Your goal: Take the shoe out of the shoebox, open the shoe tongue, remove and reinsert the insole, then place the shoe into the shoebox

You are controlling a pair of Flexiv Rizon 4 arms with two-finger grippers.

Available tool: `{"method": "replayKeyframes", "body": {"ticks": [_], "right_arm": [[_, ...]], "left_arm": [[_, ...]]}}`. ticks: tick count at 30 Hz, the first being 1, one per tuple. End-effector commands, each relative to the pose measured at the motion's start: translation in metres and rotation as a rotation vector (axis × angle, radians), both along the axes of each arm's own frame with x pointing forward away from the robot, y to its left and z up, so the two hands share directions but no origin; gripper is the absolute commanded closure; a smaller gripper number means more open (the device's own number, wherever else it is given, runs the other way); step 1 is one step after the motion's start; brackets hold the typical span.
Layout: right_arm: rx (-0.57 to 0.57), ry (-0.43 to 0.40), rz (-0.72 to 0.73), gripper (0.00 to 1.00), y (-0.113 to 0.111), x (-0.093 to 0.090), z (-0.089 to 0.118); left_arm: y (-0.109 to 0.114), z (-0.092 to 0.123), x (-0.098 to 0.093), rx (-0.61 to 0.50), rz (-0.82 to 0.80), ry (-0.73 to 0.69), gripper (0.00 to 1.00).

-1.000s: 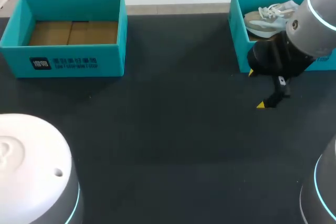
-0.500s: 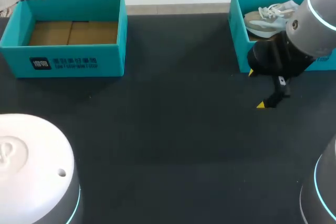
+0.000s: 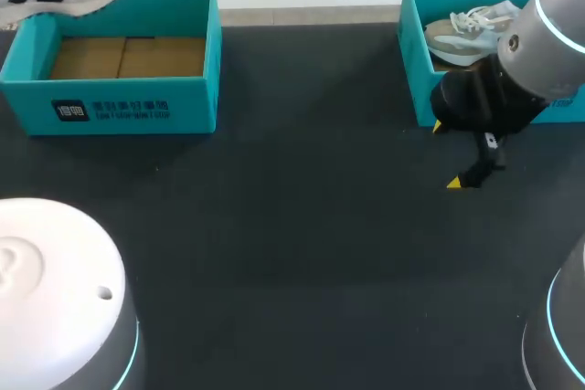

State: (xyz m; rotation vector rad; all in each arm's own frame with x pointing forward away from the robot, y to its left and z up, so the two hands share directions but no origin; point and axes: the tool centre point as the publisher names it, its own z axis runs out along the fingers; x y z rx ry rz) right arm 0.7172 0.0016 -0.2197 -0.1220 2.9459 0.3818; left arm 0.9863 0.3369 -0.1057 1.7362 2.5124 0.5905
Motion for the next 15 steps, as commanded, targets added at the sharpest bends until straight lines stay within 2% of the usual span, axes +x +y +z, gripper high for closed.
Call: {"method": "replayKeyframes", "body": {"ticks": [1,4,6,15], "right_arm": [[-0.002,-0.001,-0.001,0.00,0.001,0.000,-0.001],[-0.002,-0.001,-0.001,0.00,0.001,0.000,-0.001],[-0.002,-0.001,-0.001,0.00,0.001,0.000,-0.001],[-0.002,-0.001,-0.001,0.00,0.001,0.000,-0.001]], "left_arm": [[-0.011,-0.011,0.019,-0.017,-0.076,-0.012,1.00],[-0.020,-0.020,0.038,-0.052,-0.149,-0.033,1.00],[-0.024,-0.026,0.048,-0.036,-0.183,-0.043,1.00],[-0.027,-0.057,0.077,-0.053,-0.312,-0.068,1.00]]}}
